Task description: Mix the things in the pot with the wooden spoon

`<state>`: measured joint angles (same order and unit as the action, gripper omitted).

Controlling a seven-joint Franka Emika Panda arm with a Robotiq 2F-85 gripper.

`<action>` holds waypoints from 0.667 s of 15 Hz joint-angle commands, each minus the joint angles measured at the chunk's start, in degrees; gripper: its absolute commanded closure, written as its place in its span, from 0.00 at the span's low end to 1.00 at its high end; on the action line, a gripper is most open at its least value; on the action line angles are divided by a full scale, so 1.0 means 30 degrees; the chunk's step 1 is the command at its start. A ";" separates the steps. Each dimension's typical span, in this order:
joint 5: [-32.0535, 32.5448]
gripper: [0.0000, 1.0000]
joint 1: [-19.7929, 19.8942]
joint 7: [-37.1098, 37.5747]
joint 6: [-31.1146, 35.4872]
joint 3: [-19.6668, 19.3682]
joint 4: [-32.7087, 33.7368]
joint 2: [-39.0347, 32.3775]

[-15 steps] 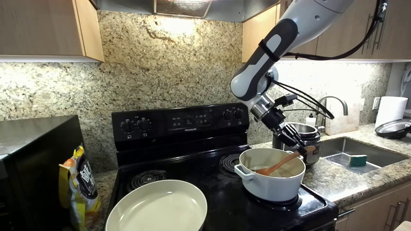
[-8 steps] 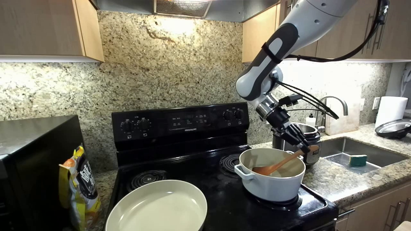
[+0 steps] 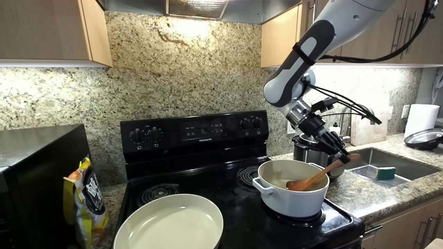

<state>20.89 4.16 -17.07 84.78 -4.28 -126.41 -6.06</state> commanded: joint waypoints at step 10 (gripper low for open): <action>0.1323 0.93 -0.1627 -0.0497 0.0324 0.1612 -0.1520 0.2092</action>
<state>23.37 -0.34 -17.29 84.93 -0.01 -130.53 -0.69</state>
